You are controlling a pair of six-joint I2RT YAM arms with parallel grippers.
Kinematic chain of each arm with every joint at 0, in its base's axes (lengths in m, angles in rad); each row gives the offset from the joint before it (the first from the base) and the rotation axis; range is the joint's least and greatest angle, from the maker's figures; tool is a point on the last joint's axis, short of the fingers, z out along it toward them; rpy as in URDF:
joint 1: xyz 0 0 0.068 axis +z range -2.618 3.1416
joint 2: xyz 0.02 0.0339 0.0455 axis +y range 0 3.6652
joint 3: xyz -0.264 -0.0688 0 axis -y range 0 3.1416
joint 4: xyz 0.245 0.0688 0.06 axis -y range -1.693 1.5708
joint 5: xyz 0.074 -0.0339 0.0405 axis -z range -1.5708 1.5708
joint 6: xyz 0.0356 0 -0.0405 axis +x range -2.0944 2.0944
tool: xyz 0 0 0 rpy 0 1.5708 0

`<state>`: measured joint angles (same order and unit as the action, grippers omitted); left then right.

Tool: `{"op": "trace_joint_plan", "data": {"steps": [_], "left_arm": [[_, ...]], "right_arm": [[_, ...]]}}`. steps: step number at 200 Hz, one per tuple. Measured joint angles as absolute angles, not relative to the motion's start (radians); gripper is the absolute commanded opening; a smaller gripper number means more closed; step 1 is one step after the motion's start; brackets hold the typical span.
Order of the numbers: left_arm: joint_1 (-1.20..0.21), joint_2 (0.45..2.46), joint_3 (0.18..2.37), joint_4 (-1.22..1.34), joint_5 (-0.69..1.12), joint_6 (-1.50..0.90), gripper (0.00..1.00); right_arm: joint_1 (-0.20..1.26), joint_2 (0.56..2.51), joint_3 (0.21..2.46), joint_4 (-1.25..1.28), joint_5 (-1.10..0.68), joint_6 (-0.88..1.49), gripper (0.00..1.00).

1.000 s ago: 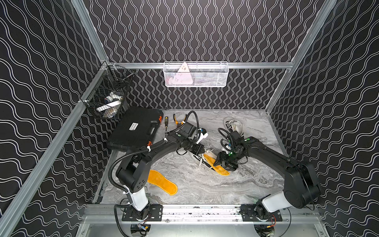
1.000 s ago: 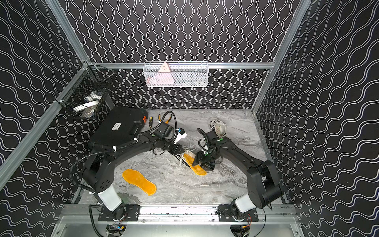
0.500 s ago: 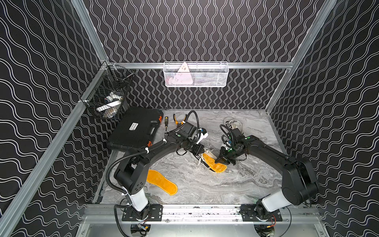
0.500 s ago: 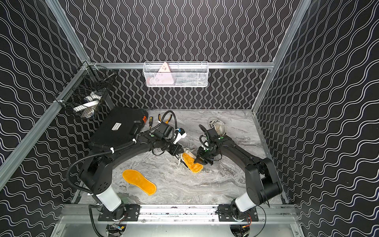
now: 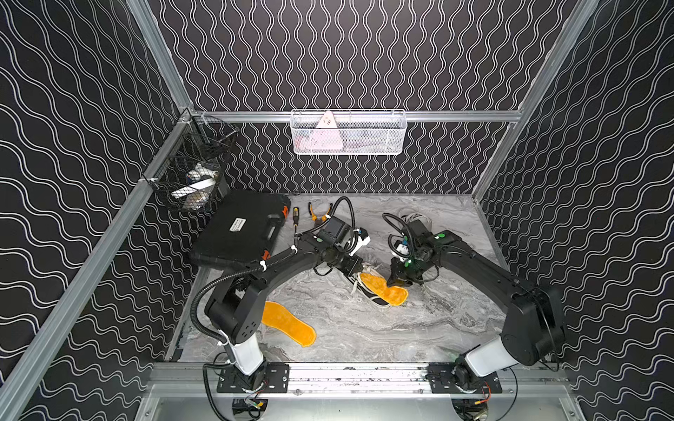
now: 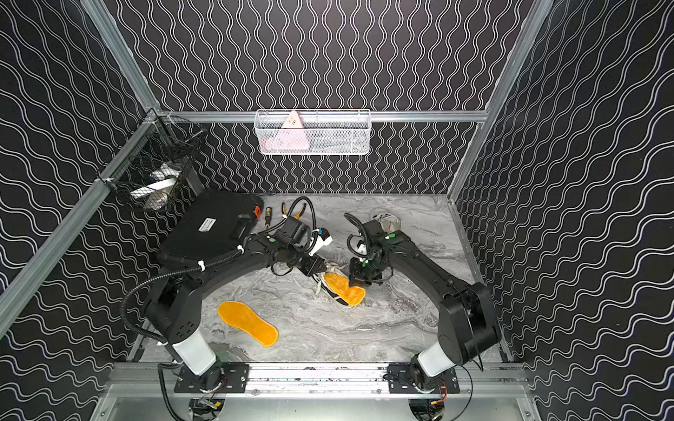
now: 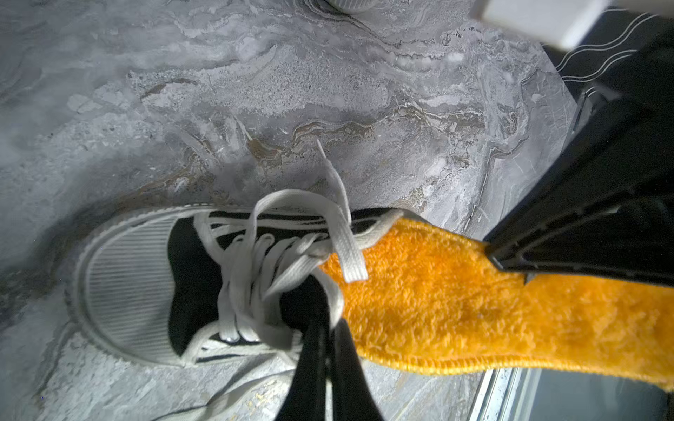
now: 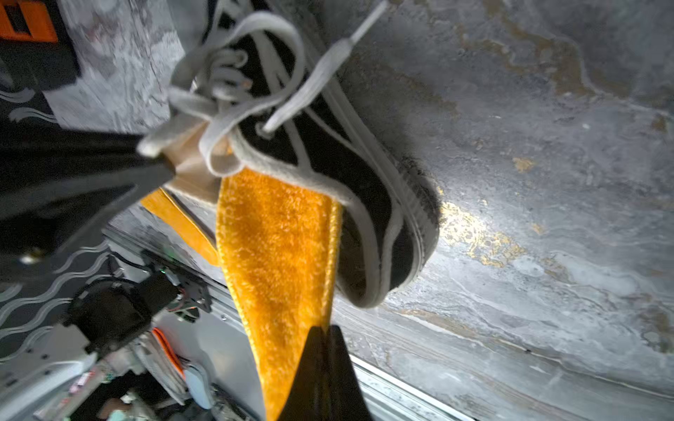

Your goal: Insert the insole into the shoe

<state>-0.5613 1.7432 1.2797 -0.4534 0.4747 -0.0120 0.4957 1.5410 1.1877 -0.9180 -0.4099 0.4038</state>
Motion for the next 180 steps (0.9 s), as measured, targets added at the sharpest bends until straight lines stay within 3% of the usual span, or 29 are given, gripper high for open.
{"op": "trace_joint_plan", "data": {"steps": [69, 110, 180], "left_arm": [[-0.569, 1.763, 1.309, -0.48, 0.523, 0.001, 0.0], [-0.562, 1.765, 1.301, -0.479, 0.576, 0.001, 0.0], [-0.562, 1.789, 1.311, -0.489, 0.598, 0.001, 0.0]], "right_arm": [[0.575, 1.522, 1.148, -0.834, -0.226, 0.269, 0.01], [0.575, 1.449, 1.008, -0.709, -0.14, 0.245, 0.0], [0.581, 1.483, 0.989, -0.517, -0.141, 0.242, 0.01]]}}
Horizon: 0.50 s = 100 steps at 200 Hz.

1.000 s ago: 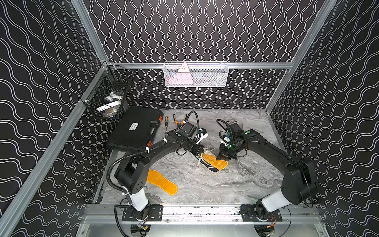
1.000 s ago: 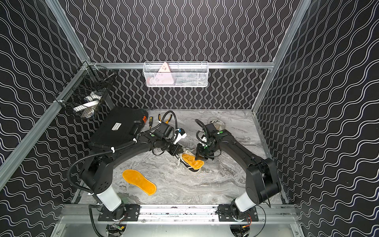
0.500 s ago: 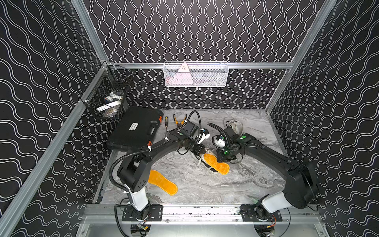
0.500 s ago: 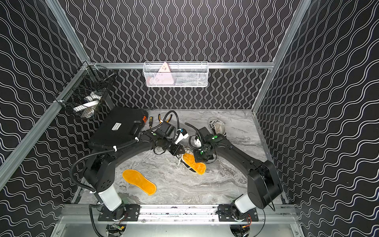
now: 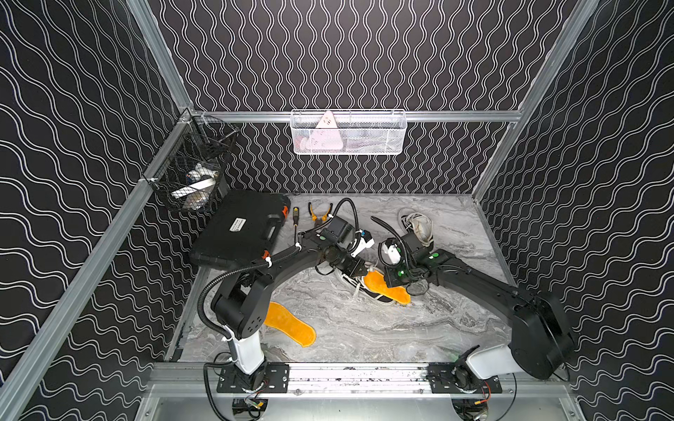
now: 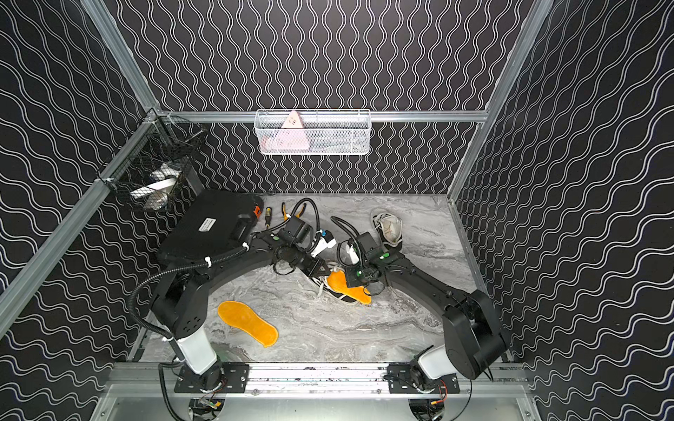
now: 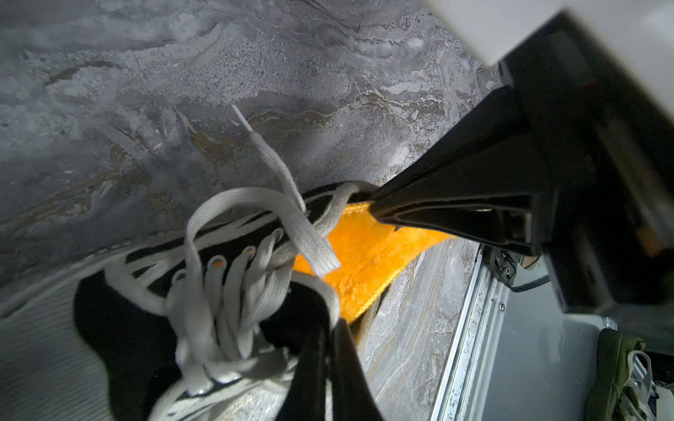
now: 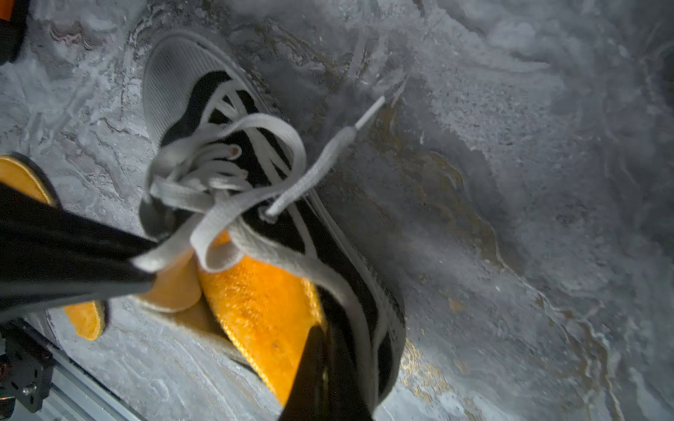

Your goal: Insert the insole into the shoe

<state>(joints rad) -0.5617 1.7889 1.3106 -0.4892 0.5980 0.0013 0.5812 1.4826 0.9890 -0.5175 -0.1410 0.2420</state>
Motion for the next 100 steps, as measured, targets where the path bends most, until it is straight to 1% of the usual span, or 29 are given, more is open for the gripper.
{"op": "trace_joint_plan", "data": {"steps": [53, 71, 100], "left_arm": [[-0.562, 1.789, 1.288, -0.473, 0.59, -0.003, 0.0], [-0.562, 1.777, 1.261, -0.441, 0.577, -0.034, 0.0], [-0.562, 1.738, 1.208, -0.381, 0.551, -0.083, 0.0]], "right_arm": [[0.587, 1.616, 1.09, -0.498, -0.204, 0.245, 0.04], [0.588, 1.636, 1.108, -0.492, -0.232, 0.283, 0.05], [0.587, 1.674, 1.11, -0.464, -0.266, 0.386, 0.12]]}}
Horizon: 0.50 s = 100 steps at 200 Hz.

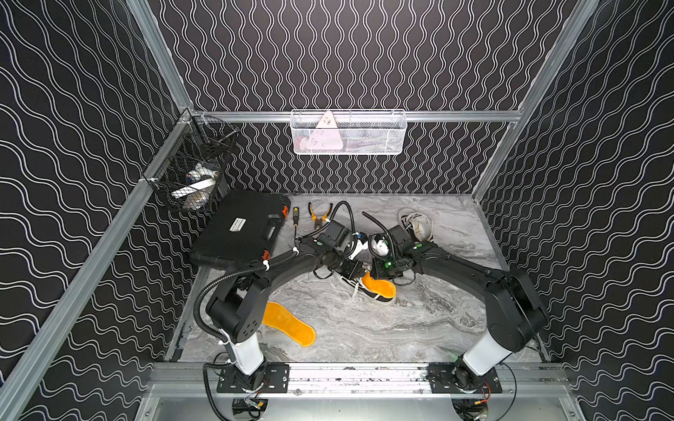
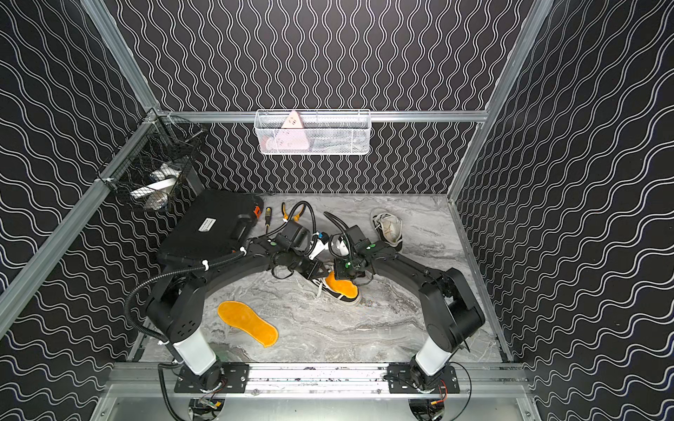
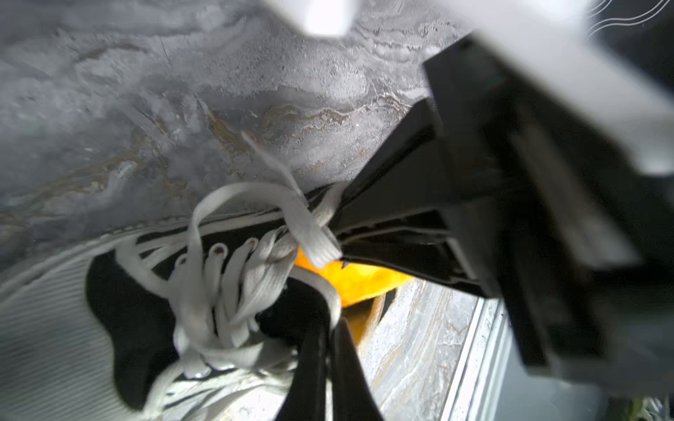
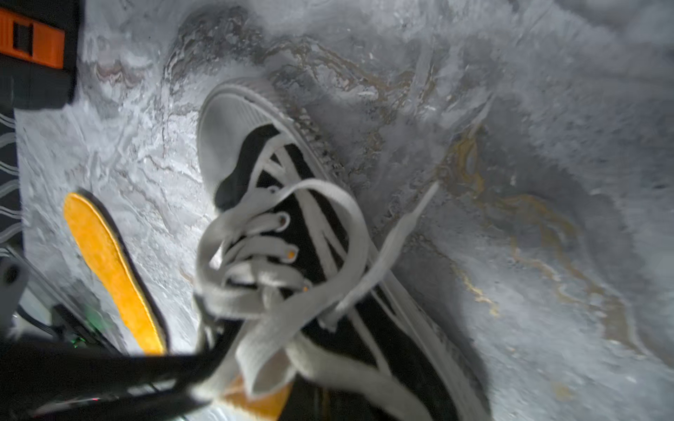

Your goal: Insert the insole into the shoe

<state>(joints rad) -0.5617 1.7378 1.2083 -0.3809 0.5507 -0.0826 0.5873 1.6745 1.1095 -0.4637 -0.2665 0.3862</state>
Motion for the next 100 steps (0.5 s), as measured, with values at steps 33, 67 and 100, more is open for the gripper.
{"op": "trace_joint_plan", "data": {"steps": [33, 67, 100], "left_arm": [[-0.561, 1.716, 1.186, -0.335, 0.489, -0.138, 0.0], [-0.561, 1.699, 1.158, -0.293, 0.43, -0.194, 0.0], [-0.562, 1.686, 1.143, -0.276, 0.394, -0.236, 0.0]], "right_arm": [[0.569, 1.681, 1.133, -0.479, -0.278, 0.46, 0.34], [0.518, 1.597, 1.156, -0.538, -0.27, 0.464, 0.46], [0.492, 1.555, 1.148, -0.668, -0.259, 0.463, 0.5]]}}
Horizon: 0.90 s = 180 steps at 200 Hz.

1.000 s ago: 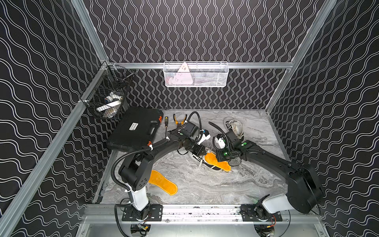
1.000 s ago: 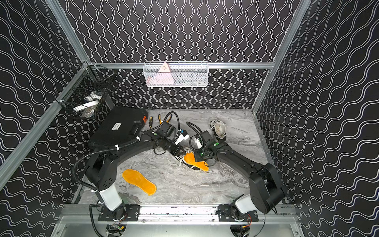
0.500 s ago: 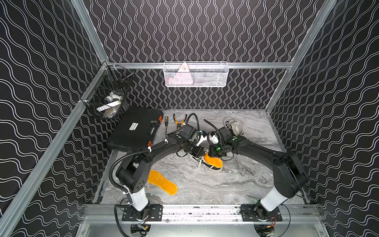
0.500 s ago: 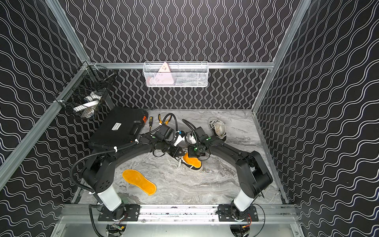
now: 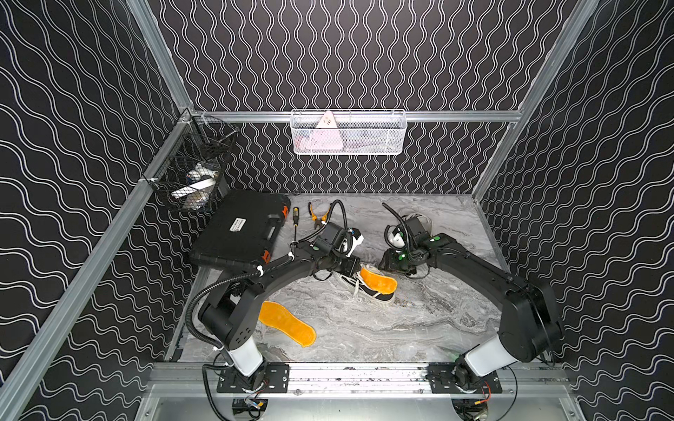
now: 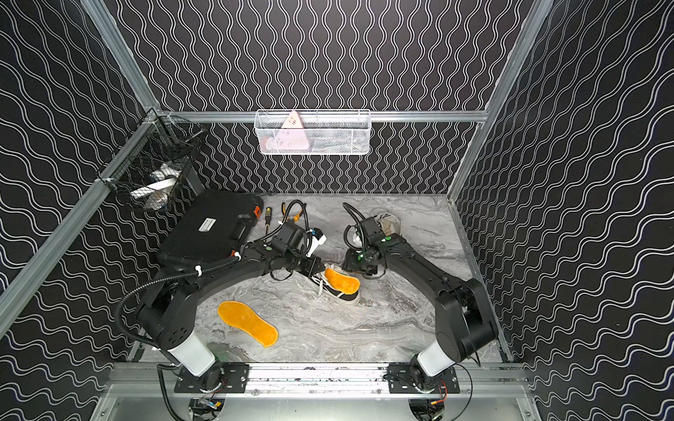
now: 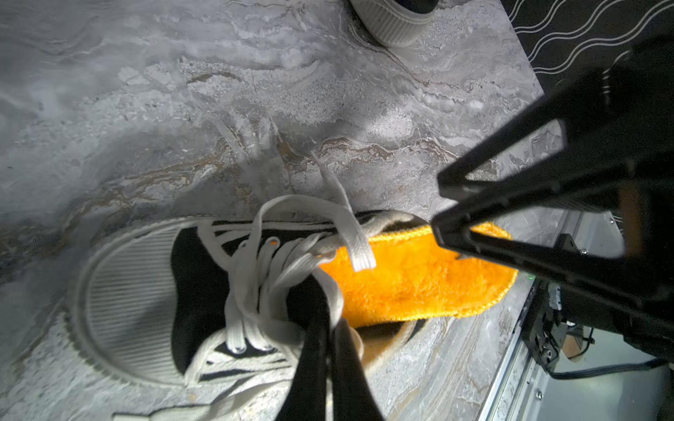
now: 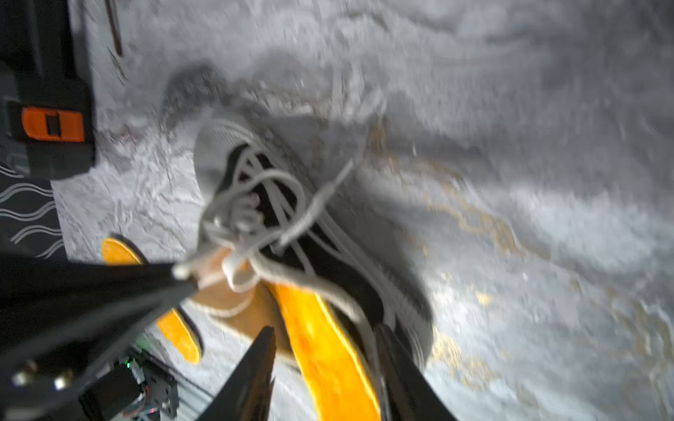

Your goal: Insert the insole into the shoe

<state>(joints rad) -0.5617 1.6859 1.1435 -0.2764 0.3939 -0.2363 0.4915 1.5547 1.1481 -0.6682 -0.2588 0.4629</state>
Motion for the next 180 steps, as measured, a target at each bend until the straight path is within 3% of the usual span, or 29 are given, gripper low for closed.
{"op": "trace_joint_plan", "data": {"steps": [26, 57, 74, 180], "left_arm": [[-0.564, 1.685, 1.136, -0.261, 0.379, -0.259, 0.0], [-0.573, 1.685, 1.136, -0.255, 0.361, -0.262, 0.0], [-0.582, 1.685, 1.136, -0.255, 0.348, -0.262, 0.0], [-0.618, 1.668, 1.118, -0.255, 0.324, -0.239, 0.0]], "right_arm": [[0.49, 1.523, 1.103, -0.738, -0.258, 0.466, 0.46], [0.489, 1.528, 1.084, -0.776, -0.289, 0.492, 0.22], [0.489, 1.536, 1.08, -0.77, -0.308, 0.516, 0.14], [0.505, 1.627, 1.093, -0.631, -0.372, 0.65, 0.1]]}}
